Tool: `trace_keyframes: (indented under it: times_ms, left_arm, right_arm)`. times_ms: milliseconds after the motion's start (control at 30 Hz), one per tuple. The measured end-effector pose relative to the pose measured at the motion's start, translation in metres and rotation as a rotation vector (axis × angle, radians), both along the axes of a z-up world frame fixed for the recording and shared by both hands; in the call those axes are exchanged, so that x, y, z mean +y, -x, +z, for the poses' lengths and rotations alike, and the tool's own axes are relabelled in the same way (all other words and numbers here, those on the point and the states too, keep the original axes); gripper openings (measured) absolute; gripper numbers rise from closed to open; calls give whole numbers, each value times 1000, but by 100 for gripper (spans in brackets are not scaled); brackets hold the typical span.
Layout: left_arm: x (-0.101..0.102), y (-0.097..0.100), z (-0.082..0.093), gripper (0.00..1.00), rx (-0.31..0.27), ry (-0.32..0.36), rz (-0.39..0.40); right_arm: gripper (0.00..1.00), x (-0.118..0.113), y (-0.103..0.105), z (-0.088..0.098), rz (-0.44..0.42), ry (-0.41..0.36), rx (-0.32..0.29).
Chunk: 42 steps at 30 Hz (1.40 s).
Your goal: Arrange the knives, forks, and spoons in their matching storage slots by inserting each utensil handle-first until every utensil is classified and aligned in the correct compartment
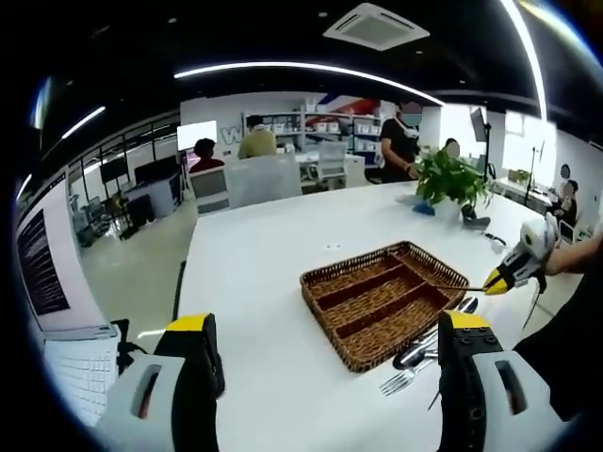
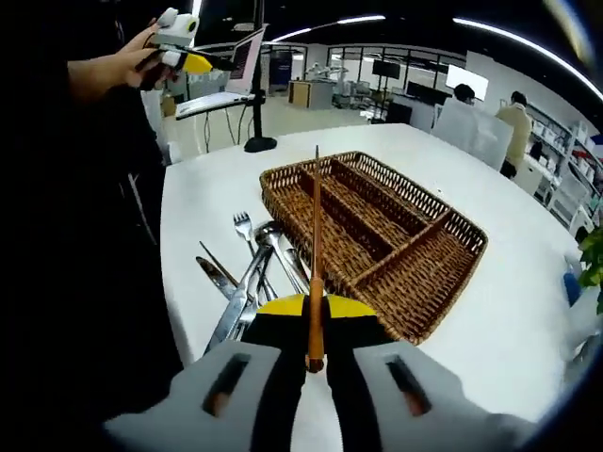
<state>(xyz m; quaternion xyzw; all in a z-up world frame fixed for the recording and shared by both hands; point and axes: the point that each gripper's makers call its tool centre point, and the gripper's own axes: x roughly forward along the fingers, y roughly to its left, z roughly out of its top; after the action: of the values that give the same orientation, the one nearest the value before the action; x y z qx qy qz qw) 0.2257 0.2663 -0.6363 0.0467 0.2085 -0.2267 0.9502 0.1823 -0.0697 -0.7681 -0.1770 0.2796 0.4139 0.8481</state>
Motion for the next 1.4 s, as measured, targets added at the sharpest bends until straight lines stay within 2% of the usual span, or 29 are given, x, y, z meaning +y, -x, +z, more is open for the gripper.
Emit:
trace_keyframes:
  times_ms: [133,267,300,333,367,433,600,733,833,867,933,1033,1267,1400]
  left_arm:
    - [-1,-1,-3,99,3,8,1]
    - [-1,-2,-5,99,6,11,-1]
    - [-1,-2,-6,99,7,12,-1]
    - [-1,-2,-6,99,7,12,-1]
    - [-1,-2,-7,99,8,13,-2]
    - [-1,-2,-8,99,10,13,-4]
    - [0,-1,-9,99,15,14,-4]
    - [2,-2,-10,99,16,15,-4]
    - [1,-2,-10,99,18,14,-8]
    - [1,-2,-11,99,18,13,-10]
    - [1,-2,-11,99,19,12,-12]
    - [2,-4,-10,99,18,12,-15]
    - [6,-6,-11,99,17,8,-12]
    - [0,-4,-12,99,17,1,-27]
  right_arm:
    - [3,-10,-13,10,-130,-47,22]
    - [4,-22,-23,14,-261,-59,56]
    - [4,-26,-25,15,-290,-54,62]
    - [4,-35,-29,15,-331,-14,46]
    - [4,-42,-32,16,-393,2,50]
    - [4,-47,-36,20,-461,-31,63]
    - [4,-55,-42,24,-561,-106,135]
    - [4,-65,-50,32,-656,-163,145]
    - [4,-64,-50,30,-688,-233,211]
    - [4,-67,-53,31,-712,-256,213]
    - [4,-70,-55,31,-722,-233,194]
    - [4,-70,-58,32,-739,-258,207]
    - [4,-70,-64,29,-752,-252,207]
    - [4,-70,-68,27,-761,-253,210]
